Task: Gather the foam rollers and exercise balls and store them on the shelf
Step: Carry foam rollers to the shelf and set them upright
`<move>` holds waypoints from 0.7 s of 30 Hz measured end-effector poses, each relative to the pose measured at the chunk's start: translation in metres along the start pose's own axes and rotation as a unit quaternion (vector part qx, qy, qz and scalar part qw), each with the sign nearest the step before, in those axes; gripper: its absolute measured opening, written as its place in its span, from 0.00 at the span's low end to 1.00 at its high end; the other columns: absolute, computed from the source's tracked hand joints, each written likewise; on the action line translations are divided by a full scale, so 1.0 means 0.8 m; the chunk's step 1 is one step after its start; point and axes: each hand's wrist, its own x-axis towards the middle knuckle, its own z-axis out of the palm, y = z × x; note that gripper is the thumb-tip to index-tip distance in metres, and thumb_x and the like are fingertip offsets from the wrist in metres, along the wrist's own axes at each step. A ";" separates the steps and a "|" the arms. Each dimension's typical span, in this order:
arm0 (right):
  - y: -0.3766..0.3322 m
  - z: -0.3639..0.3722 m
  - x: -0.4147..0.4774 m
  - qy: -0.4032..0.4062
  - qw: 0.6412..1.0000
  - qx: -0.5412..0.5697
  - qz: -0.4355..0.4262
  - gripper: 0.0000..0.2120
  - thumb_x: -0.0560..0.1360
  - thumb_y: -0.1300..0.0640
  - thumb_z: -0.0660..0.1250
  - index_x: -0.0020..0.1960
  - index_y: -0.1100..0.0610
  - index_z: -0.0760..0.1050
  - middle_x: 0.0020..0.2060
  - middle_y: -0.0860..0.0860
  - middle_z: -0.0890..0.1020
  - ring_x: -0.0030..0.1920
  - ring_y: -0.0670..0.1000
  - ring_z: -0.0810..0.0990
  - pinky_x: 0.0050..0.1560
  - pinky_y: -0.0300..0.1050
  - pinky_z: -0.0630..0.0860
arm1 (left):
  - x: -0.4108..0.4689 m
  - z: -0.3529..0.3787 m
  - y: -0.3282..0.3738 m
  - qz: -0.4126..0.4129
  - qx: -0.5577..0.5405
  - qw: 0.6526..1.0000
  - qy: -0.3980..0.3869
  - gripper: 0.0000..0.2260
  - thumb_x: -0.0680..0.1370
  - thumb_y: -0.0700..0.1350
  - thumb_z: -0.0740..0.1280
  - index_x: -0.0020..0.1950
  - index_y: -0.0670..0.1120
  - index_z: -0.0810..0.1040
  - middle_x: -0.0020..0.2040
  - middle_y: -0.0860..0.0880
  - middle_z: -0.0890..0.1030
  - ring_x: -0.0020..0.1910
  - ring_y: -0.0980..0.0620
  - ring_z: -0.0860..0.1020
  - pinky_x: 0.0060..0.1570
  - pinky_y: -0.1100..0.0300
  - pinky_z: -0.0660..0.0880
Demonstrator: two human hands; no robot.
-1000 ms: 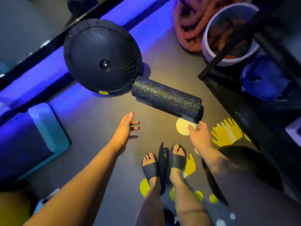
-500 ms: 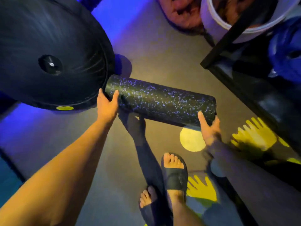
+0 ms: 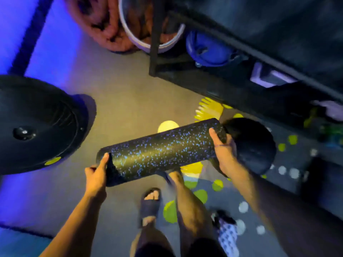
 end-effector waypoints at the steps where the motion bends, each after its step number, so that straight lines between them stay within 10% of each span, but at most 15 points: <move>1: 0.002 -0.023 -0.014 0.020 1.000 0.005 0.023 0.30 0.62 0.26 0.71 0.52 0.48 0.80 0.49 0.50 0.86 0.52 0.53 0.84 0.57 0.53 0.81 | -0.022 0.001 0.014 0.014 0.008 1.000 -0.021 0.25 0.76 0.57 0.74 0.59 0.42 0.69 0.54 0.44 0.76 0.52 0.48 0.76 0.51 0.49 0.75; 5: 0.061 -0.075 -0.033 0.039 0.997 0.042 0.059 0.42 0.54 0.19 0.69 0.57 0.47 0.79 0.52 0.47 0.86 0.56 0.55 0.84 0.61 0.56 0.79 | -0.065 0.005 0.057 0.103 0.074 0.986 -0.106 0.31 0.72 0.57 0.78 0.62 0.37 0.74 0.54 0.44 0.83 0.47 0.50 0.81 0.46 0.54 0.79; 11: 0.168 -0.125 -0.159 0.144 0.962 0.189 0.132 0.25 0.73 0.42 0.75 0.63 0.57 0.77 0.55 0.51 0.84 0.59 0.54 0.82 0.65 0.53 0.76 | -0.143 0.023 0.079 0.221 0.157 0.939 -0.211 0.22 0.77 0.49 0.76 0.63 0.36 0.78 0.55 0.39 0.84 0.43 0.53 0.84 0.41 0.59 0.83; 18: 0.311 -0.236 -0.268 0.292 0.835 0.337 0.323 0.37 0.69 0.30 0.71 0.60 0.61 0.75 0.55 0.52 0.82 0.55 0.51 0.79 0.47 0.42 0.78 | -0.315 0.169 0.017 0.287 0.330 0.820 -0.369 0.09 0.79 0.46 0.73 0.57 0.50 0.78 0.52 0.49 0.84 0.53 0.48 0.82 0.54 0.52 0.79; 21: 0.380 -0.267 -0.280 0.368 0.778 0.365 0.354 0.43 0.62 0.27 0.69 0.59 0.64 0.78 0.55 0.59 0.84 0.55 0.56 0.82 0.57 0.51 0.79 | -0.357 0.266 -0.037 0.335 0.398 0.753 -0.404 0.10 0.78 0.49 0.75 0.58 0.54 0.80 0.54 0.49 0.84 0.55 0.48 0.81 0.60 0.50 0.78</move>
